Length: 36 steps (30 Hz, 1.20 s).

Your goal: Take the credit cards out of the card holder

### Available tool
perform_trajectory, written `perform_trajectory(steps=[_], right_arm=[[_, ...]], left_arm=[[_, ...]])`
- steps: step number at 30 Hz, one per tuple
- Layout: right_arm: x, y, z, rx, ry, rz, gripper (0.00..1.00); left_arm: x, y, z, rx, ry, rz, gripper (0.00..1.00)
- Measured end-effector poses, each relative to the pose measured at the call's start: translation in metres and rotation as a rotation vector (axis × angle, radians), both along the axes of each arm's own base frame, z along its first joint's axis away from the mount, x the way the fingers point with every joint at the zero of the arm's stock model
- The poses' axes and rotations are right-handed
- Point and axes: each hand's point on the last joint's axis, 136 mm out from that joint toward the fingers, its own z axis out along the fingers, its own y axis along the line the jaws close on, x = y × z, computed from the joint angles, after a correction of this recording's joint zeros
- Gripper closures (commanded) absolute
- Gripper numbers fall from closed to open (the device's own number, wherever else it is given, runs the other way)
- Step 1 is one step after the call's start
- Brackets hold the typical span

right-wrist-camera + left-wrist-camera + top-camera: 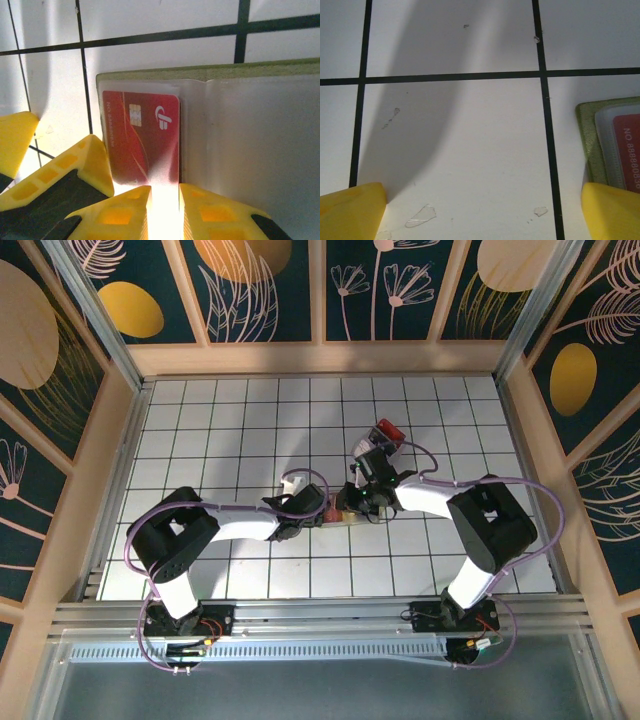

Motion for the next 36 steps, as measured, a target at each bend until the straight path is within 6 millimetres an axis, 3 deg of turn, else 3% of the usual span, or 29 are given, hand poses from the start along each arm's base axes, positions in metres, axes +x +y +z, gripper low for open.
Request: perform_trajectory(steps=[8,36], right_arm=[[-0.003,0.011,0.006,0.085,0.013,0.004,0.79],[-0.002,0.012,0.018,0.227,0.024,-0.004,0.84]], left_arm=[[-0.005,0.012,0.0,0.016,0.017,0.055,0.01],[-0.006,0.013,-0.002,0.014,0.03,0.087,0.01]])
